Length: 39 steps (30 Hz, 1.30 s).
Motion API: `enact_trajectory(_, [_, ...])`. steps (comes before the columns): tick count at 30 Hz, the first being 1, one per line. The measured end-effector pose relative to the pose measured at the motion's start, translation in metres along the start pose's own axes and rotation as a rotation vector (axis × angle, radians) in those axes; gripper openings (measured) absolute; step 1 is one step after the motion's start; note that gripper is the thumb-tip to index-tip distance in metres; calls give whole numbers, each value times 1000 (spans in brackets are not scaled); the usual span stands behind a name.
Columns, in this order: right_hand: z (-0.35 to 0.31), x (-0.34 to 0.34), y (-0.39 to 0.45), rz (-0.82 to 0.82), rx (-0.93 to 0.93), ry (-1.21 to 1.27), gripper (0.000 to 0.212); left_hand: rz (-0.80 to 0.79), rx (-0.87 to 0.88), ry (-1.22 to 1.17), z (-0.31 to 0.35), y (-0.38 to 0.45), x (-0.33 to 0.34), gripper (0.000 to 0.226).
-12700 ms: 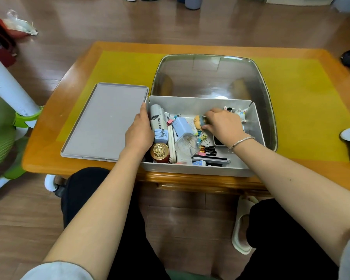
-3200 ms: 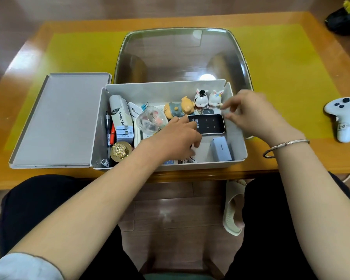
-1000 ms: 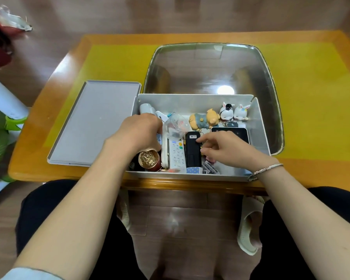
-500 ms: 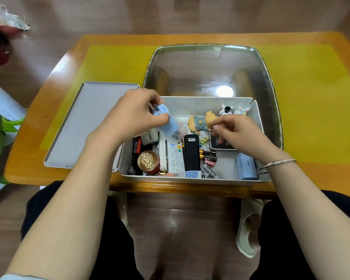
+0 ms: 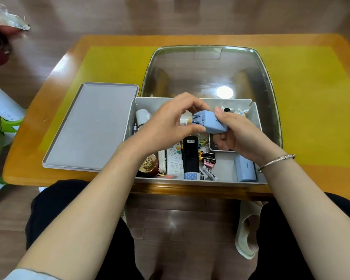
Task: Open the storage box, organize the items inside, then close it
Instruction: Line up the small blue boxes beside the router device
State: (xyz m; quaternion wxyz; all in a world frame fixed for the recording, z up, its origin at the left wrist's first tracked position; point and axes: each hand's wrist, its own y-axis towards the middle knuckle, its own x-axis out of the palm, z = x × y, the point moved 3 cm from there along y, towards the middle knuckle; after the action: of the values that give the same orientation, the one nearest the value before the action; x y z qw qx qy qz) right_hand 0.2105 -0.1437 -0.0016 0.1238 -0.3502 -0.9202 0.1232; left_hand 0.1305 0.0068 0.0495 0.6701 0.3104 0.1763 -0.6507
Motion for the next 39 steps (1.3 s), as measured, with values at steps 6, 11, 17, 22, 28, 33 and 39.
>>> enact_trajectory(6, [-2, 3, -3, 1, -40, 101, 19, 90, -177, -13, -13, 0, -2, 36])
enact_trajectory(11, [-6, -1, -5, -9, -52, 127, 46, 161, -152, -151, -6, 1, 2, 38])
enact_trajectory(17, [-8, 0, -4, 119, -146, -79, 54, 116, -46, -109, 1, -2, 13, 40])
enact_trajectory(22, [-10, 3, -6, 96, -214, -241, 44, 107, -52, -93, 1, -1, 17, 49])
enact_trajectory(28, [-5, 2, -5, 72, -210, -289, 43, 90, -45, -38, 0, 0, 18, 29])
enact_trajectory(33, [-4, 6, -8, 2, -132, -148, 45, 173, -142, -71, -8, 2, 12, 14])
enact_trajectory(39, [-9, 1, -7, 93, -102, -32, 38, 153, -111, -14, -8, 0, 18, 33])
